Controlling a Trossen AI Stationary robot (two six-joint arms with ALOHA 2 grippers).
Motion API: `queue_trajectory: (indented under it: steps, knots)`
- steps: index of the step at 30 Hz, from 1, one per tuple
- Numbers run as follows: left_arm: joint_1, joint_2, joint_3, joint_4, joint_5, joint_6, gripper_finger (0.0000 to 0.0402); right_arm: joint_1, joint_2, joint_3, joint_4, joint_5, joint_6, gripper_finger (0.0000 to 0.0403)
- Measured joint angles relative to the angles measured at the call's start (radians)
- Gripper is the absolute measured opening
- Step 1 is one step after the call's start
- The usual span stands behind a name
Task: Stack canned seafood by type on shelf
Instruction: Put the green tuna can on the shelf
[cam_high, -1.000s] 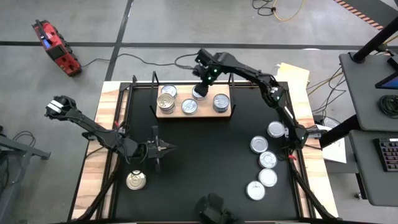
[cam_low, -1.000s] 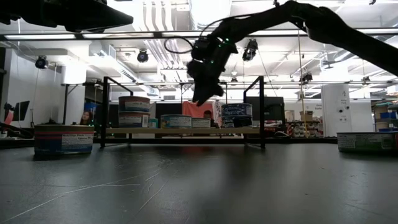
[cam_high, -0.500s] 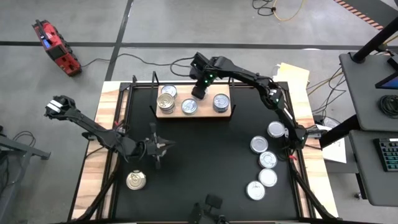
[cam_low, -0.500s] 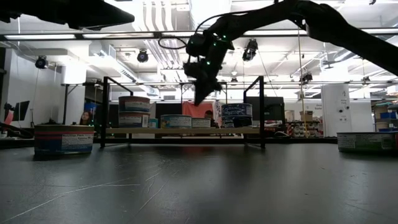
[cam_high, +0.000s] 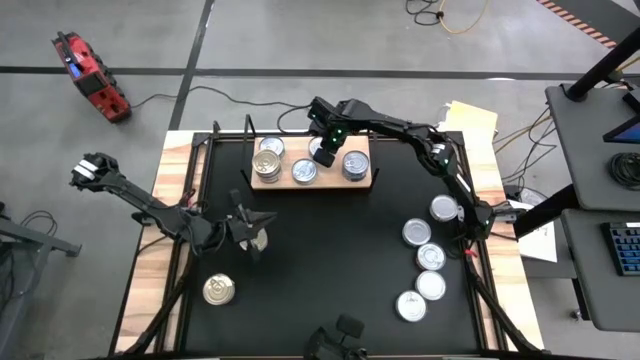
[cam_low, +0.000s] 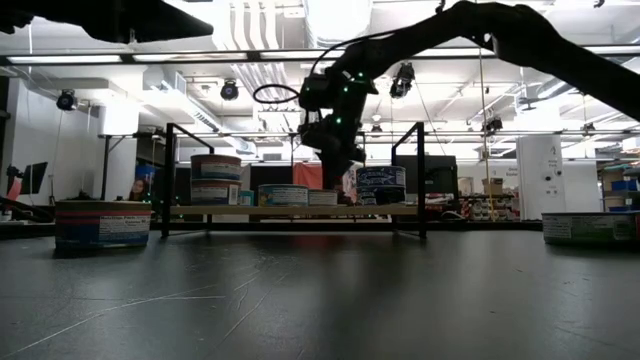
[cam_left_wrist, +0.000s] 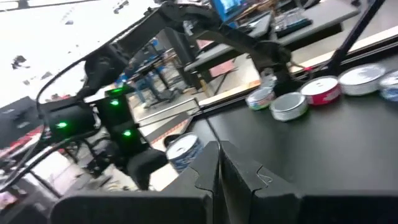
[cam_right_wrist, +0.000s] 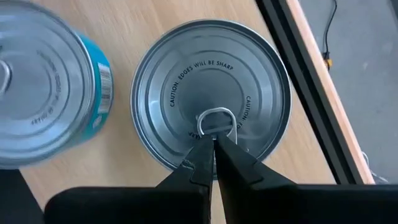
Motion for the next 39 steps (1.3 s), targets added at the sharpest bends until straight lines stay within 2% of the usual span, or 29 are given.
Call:
queue_trajectory:
  steps: [14,22,34,39]
  knots:
    - [0.000,0.004,0.000,-0.002,-0.005,0.022,0.0000,0.009,-0.001,-0.041,0.167,-0.019,-0.014,0.0009]
    - [0.000,0.004,0.000,-0.001,-0.005,0.015,0.0000,0.024,-0.001,-0.081,0.269,-0.064,-0.047,0.0009]
    - [0.000,0.004,0.000,0.000,-0.005,0.005,0.0000,0.035,-0.004,-0.083,0.300,-0.061,-0.065,0.0009]
    - [0.000,0.004,0.000,0.000,-0.005,-0.040,0.0000,0.038,-0.050,-0.073,0.312,-0.061,-0.085,0.0009]
